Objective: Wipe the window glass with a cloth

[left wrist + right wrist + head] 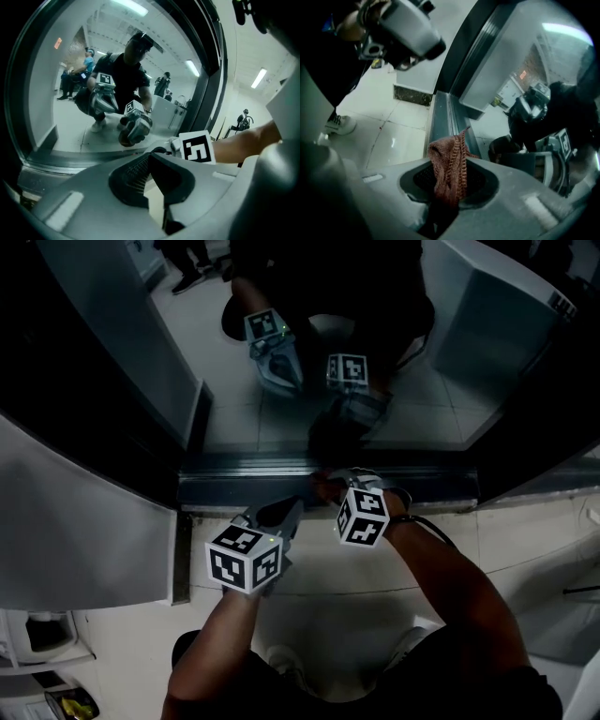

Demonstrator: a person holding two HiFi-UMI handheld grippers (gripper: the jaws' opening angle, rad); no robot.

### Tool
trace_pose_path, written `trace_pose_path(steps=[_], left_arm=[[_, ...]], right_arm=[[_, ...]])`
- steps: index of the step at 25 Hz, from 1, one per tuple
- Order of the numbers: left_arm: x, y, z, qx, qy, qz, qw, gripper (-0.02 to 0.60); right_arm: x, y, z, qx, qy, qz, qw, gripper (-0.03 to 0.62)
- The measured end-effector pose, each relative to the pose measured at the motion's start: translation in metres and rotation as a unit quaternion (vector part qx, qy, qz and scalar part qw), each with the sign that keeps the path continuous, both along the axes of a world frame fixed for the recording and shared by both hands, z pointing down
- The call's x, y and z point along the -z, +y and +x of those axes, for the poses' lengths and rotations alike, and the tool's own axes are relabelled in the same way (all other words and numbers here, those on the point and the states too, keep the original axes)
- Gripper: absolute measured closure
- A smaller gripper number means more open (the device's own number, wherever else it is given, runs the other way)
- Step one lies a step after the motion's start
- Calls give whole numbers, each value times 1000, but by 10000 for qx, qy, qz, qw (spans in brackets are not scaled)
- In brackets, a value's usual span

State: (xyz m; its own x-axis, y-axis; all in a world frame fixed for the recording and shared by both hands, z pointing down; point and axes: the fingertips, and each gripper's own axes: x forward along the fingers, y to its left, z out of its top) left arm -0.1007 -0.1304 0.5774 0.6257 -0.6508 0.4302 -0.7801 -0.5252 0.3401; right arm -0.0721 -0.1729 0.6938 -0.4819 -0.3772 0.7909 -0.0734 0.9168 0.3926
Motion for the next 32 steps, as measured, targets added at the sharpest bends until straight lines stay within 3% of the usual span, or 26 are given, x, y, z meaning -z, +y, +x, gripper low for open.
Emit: trace_pose_path(steps=[4,7,10,14,18,24,28,32], left_arm=[[25,-2,-4,97,-42,196,9998,565],[68,-7,-1,379,149,150,9991,565],[100,-5,-6,475,23,133,9988,565],[164,17,-21,512,-85,-75,9986,565],[238,57,-26,614,-200,-484,9967,565],[386,120,-14,302,-188,-807,9961,565],[489,154,-6,-22,-87,-652,9978,565],[555,180,4,-377,81,-499,9980,565]], right_arm=[[74,23,18,-678,-1095,-619,9897,517],[137,45,57,-1068,-1444,-1020,9784,517],[189,58,78,-1478,-1874,-1242,9631,517],[263,82,79,-1833,-2327,-1437,9442,517],[352,127,72,-1872,-2682,-1746,9287,517],[514,181,85,-2330,-3014,-2140,8995,517],[611,223,81,-2594,-3266,-2215,8815,517],[685,247,84,-3063,-3665,-2002,8555,517]])
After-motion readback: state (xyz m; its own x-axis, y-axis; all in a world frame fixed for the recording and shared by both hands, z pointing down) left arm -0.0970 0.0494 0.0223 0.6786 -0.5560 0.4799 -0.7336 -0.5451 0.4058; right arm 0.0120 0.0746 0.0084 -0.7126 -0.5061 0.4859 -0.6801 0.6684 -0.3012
